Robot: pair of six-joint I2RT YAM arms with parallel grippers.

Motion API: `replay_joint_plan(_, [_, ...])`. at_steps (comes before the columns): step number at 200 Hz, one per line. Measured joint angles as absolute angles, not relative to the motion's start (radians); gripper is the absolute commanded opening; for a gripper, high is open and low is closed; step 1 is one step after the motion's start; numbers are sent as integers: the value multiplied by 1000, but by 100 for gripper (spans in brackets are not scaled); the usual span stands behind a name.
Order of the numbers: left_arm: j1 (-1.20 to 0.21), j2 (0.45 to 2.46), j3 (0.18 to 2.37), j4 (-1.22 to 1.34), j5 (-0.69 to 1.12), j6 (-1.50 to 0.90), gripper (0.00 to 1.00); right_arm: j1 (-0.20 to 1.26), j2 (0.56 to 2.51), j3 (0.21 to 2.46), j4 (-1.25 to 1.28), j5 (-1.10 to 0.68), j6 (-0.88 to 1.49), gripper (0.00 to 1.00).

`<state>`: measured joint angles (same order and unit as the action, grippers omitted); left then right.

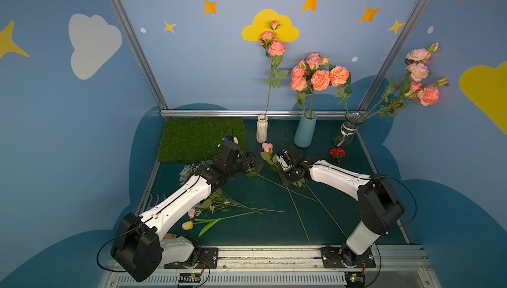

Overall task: Place the pink flowers into the vase
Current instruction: Pick up the flower at the center of the board.

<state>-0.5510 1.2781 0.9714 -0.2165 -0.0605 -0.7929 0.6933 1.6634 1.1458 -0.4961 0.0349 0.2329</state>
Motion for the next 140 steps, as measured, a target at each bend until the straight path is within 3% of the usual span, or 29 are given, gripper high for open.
replay_joint_plan(77, [-512, 1252, 965, -215, -36, -826, 78, 696, 1446, 1153, -432, 67, 177, 0])
replay_joint_plan(140, [-422, 1232, 920, -212, 28, -858, 78, 702, 1302, 1018, -237, 97, 162, 0])
